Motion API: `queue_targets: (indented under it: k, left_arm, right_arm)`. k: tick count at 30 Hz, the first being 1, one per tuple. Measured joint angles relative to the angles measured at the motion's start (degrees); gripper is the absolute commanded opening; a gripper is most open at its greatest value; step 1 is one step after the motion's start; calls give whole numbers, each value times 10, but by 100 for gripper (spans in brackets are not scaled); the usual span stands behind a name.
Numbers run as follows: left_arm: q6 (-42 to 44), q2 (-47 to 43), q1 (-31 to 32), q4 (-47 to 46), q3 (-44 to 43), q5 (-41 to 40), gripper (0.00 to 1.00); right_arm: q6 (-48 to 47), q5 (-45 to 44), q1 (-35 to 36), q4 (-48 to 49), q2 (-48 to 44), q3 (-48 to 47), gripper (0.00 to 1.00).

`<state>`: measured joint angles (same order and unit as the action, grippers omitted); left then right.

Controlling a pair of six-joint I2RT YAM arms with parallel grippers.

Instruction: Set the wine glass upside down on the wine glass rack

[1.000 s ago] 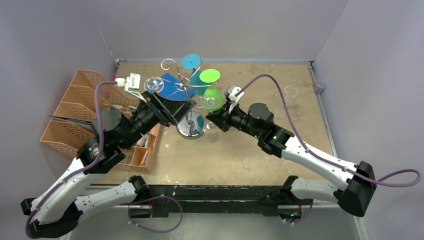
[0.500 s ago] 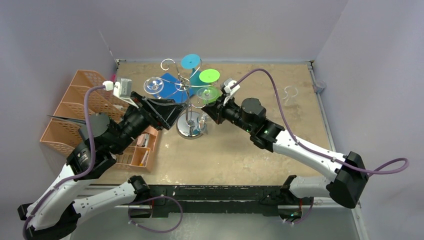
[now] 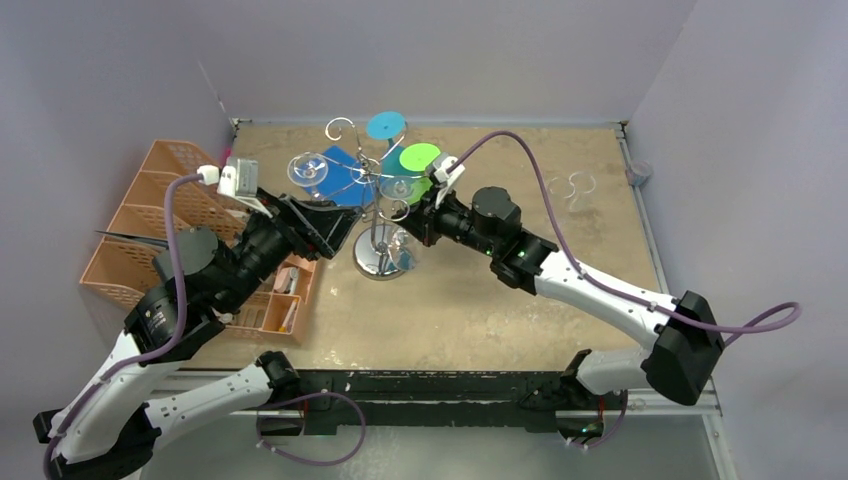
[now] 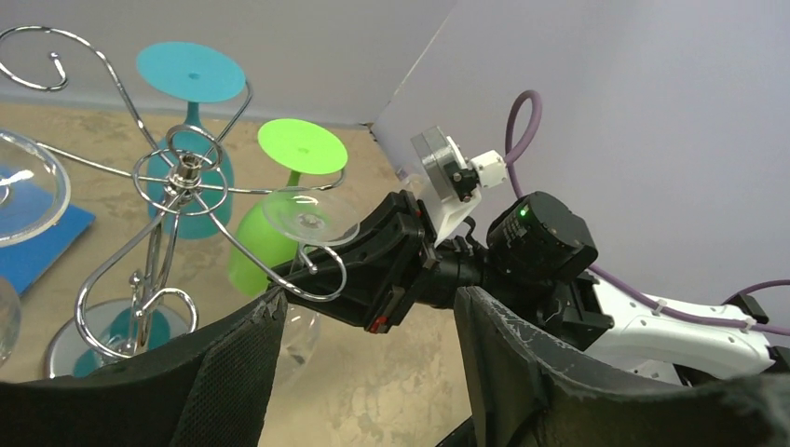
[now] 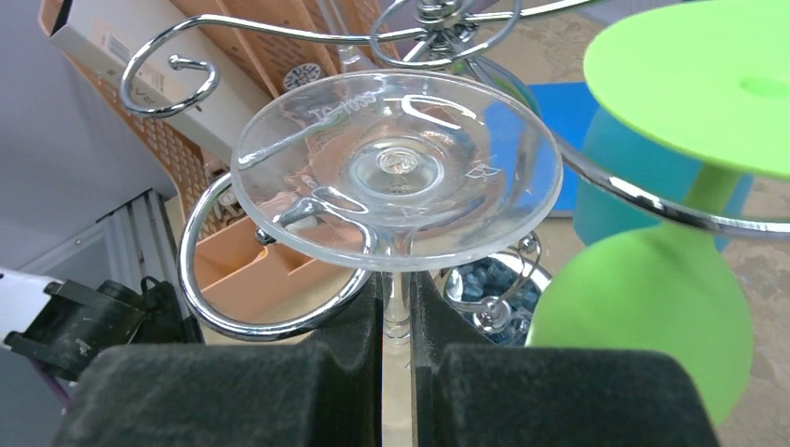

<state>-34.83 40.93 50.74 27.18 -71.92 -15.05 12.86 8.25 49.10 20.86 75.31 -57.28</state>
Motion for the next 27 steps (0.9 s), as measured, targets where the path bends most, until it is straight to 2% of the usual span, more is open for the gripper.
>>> queue_targets:
  k: [10,19,27]
  left_arm:
    - [-1,-5,0,28,0,-21,65]
    - [-6,-7,0,42,0,-52,64]
    - [-20,-7,0,77,2,-120,61]
  right_arm:
    - [-5,78,-6,1,16,-10,0]
    - [-1,110,-10,2,17,-10,0]
    - [0,125,-12,2,21,-10,0]
